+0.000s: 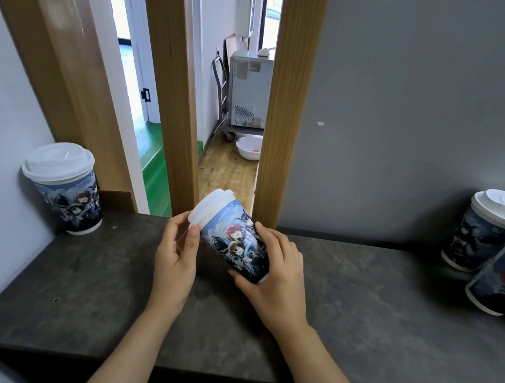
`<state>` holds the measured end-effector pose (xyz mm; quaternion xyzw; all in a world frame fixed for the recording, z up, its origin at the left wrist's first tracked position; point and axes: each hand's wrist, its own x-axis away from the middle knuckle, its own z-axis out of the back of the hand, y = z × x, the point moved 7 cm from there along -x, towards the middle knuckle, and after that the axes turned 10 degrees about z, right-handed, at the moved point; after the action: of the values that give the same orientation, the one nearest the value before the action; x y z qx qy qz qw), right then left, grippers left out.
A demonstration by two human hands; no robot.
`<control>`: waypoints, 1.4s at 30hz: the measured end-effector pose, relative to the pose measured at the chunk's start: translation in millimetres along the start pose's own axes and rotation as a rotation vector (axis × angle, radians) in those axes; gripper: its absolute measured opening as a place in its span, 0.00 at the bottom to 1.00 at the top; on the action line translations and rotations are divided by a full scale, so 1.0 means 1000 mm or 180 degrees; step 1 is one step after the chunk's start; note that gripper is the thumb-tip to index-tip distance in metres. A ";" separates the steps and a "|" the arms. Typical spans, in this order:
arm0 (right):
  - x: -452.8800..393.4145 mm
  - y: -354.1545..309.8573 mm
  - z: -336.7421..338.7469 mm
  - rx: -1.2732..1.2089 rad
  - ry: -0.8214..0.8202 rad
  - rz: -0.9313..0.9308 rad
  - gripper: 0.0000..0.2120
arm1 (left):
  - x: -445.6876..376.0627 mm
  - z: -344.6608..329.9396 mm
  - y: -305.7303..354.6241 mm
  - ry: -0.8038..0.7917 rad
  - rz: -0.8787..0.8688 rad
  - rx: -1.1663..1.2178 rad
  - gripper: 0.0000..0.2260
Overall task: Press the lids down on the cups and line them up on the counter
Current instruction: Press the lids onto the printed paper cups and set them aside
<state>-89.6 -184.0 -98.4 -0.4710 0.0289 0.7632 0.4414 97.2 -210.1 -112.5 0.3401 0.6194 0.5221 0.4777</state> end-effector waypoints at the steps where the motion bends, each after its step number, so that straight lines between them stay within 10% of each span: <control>1: 0.000 -0.002 0.002 0.0102 0.0068 0.0063 0.40 | 0.000 0.000 0.000 0.0008 0.0005 -0.0025 0.14; 15: 0.001 -0.004 0.004 0.0511 0.0262 0.0234 0.41 | 0.000 -0.004 -0.001 -0.0124 0.0201 0.0070 0.14; 22: 0.006 0.039 -0.010 -0.2510 0.0168 -0.1711 0.28 | 0.002 -0.009 0.006 -0.0513 0.0082 0.0309 0.16; 28: 0.011 0.027 -0.033 -0.4003 -0.0751 -0.2136 0.28 | 0.002 -0.005 0.008 -0.0373 -0.0013 0.0383 0.15; 42: 0.008 0.032 -0.016 -0.2442 -0.0147 -0.1426 0.31 | 0.008 0.004 0.017 0.0135 -0.0551 -0.0083 0.09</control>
<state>-102.3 -205.2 -124.9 -0.5782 -0.3690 0.6145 0.3897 97.7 -197.5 -98.1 0.2678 0.6497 0.4939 0.5121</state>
